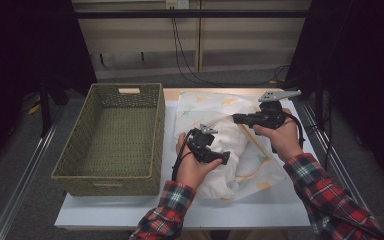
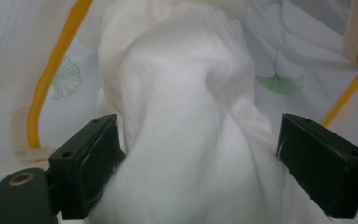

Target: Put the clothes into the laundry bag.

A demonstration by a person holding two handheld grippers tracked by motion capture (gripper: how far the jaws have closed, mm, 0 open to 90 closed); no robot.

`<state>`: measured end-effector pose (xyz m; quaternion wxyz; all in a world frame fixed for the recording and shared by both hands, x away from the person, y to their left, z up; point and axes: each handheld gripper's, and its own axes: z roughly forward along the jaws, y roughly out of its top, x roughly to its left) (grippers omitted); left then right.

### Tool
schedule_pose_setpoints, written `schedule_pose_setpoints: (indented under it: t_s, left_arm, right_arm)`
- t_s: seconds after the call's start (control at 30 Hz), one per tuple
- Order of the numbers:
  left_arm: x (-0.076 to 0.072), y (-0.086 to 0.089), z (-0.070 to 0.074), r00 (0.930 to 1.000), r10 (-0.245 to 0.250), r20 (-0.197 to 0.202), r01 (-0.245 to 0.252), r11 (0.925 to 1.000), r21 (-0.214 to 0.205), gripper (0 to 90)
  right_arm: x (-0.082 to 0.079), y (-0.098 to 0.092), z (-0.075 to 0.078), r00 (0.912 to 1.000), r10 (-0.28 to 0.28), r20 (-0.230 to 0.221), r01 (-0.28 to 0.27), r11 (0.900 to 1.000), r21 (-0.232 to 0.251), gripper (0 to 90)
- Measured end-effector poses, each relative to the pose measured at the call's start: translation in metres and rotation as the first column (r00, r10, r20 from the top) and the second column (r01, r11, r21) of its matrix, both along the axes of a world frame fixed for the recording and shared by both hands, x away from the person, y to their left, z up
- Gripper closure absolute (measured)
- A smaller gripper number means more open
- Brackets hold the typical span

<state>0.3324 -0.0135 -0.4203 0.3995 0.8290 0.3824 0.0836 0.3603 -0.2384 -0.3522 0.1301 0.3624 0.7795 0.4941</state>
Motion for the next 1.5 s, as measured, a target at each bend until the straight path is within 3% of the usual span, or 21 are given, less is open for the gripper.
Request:
schedule_pose_setpoints:
  t_s: [0.13, 0.17, 0.3, 0.4, 0.5, 0.57, 0.73, 0.83, 1.03, 1.1, 1.2, 1.27, 1.5]
  left_arm:
    - [-0.005, 0.004, -0.002, 0.9997, -0.022, 0.005, 0.022, 0.9988, 0.045, 7.2]
    - [-0.007, 0.004, -0.004, 0.9997, -0.022, -0.006, 0.022, 0.9993, 0.030, 6.5]
    - [-0.010, 0.003, -0.012, 0.9973, -0.053, -0.051, 0.055, 0.9976, 0.042, 5.4]
    - [-0.011, 0.001, -0.018, 0.9965, -0.048, -0.069, 0.051, 0.9980, 0.038, 8.5]
    - [-0.012, -0.002, -0.024, 0.9933, -0.063, -0.096, 0.066, 0.9974, 0.027, 17.9]
    - [-0.012, -0.002, -0.028, 0.9876, -0.098, -0.123, 0.104, 0.9938, 0.041, 28.8]
    - [-0.015, -0.004, -0.026, 0.9881, -0.065, -0.140, 0.071, 0.9967, 0.040, 54.4]
    - [-0.015, -0.003, -0.023, 0.9890, -0.054, -0.137, 0.059, 0.9977, 0.034, 61.1]
    - [-0.014, 0.000, -0.016, 0.9931, -0.027, -0.114, 0.025, 0.9995, -0.018, 70.1]
    - [-0.013, 0.000, -0.013, 0.9925, -0.031, -0.118, 0.028, 0.9991, -0.031, 70.8]
    - [-0.011, 0.000, -0.009, 0.9942, -0.034, -0.102, 0.031, 0.9991, -0.029, 71.9]
    - [-0.011, -0.001, -0.007, 0.9957, -0.033, -0.086, 0.029, 0.9983, -0.050, 72.3]
    - [-0.006, -0.004, 0.000, 0.9980, -0.037, -0.052, 0.034, 0.9982, -0.048, 72.6]
  right_arm:
    - [0.001, 0.001, 0.000, 1.0000, 0.004, -0.002, -0.004, 1.0000, -0.004, 90.0]
    - [0.001, 0.001, 0.000, 1.0000, 0.006, -0.002, -0.006, 1.0000, -0.006, 90.0]
    - [0.001, 0.002, 0.000, 1.0000, 0.008, -0.003, -0.008, 0.9999, -0.006, 90.0]
    - [0.001, 0.001, 0.000, 1.0000, 0.008, -0.001, -0.008, 0.9999, -0.009, 90.0]
    - [0.000, 0.000, 0.001, 1.0000, 0.007, 0.001, -0.007, 1.0000, -0.006, 90.0]
    - [0.000, -0.001, 0.002, 1.0000, 0.009, 0.001, -0.009, 0.9999, -0.008, 90.0]
    - [0.000, -0.002, 0.002, 1.0000, 0.003, -0.002, -0.003, 1.0000, -0.004, 90.0]
    - [0.000, -0.001, 0.002, 0.9999, 0.011, -0.002, -0.011, 0.9999, 0.000, 90.0]
    - [0.000, 0.003, 0.001, 0.9999, 0.016, -0.004, -0.016, 0.9999, -0.006, 90.0]
    - [0.000, 0.003, 0.001, 0.9998, 0.018, -0.003, -0.018, 0.9998, -0.003, 90.0]
    - [0.000, 0.003, 0.001, 0.9998, 0.020, -0.001, -0.020, 0.9998, -0.007, 90.0]
    - [0.000, 0.003, 0.002, 0.9998, 0.021, 0.000, -0.021, 0.9998, -0.001, 90.0]
    - [0.000, 0.001, 0.002, 0.9999, 0.016, 0.003, -0.016, 0.9999, -0.002, 90.0]
